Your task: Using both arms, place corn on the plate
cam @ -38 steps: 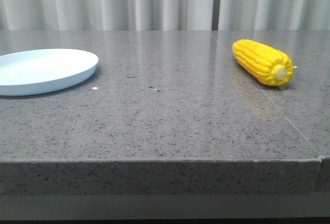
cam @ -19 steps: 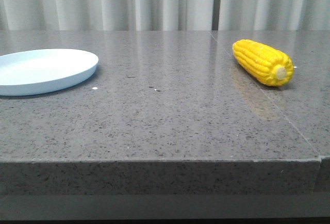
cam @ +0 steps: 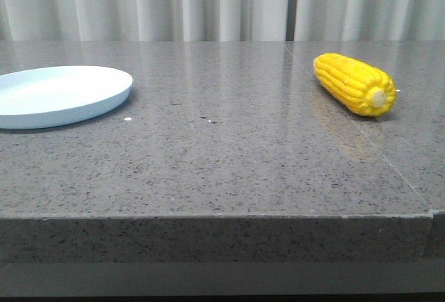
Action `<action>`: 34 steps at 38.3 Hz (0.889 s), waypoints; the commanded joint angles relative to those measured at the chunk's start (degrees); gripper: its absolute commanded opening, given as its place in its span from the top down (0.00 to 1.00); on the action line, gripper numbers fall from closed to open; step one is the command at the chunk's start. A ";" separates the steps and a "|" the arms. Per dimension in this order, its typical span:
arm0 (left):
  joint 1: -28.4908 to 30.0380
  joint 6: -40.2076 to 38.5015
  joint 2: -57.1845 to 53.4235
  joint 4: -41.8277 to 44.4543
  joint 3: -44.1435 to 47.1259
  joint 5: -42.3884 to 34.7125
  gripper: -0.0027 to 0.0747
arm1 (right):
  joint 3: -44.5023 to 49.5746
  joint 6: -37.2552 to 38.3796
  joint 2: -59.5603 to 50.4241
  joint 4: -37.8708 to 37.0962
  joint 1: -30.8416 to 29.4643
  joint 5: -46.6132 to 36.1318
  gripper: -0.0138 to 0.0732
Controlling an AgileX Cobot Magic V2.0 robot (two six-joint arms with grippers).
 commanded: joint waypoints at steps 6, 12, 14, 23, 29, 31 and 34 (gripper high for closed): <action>0.07 -0.11 -0.95 -0.56 1.27 -4.70 0.99 | -1.26 -0.52 -1.01 0.44 -0.41 -4.48 0.98; 0.07 -0.11 -0.95 -0.56 1.27 -4.86 0.99 | -1.26 -0.52 -1.01 0.44 -0.41 -4.51 0.98; 0.07 -0.11 -0.95 -0.56 1.27 -5.49 0.99 | -1.26 -0.52 -1.01 0.44 -0.41 -4.78 0.98; 0.07 -0.11 -0.95 -0.56 0.41 -17.92 0.99 | -2.94 -0.52 -1.01 0.44 -0.41 -10.17 0.98; 0.07 -0.11 -0.62 -0.56 -6.73 -15.29 0.99 | -9.73 -0.52 -0.97 0.44 -0.41 -8.88 0.98; 0.07 -0.11 -0.62 0.73 -10.08 -12.82 0.99 | -12.87 -0.52 -0.76 0.44 -0.41 -7.40 0.98; 0.07 -0.11 0.15 5.93 -15.93 -7.82 0.99 | -17.97 -0.52 0.75 0.44 -0.41 -4.48 0.98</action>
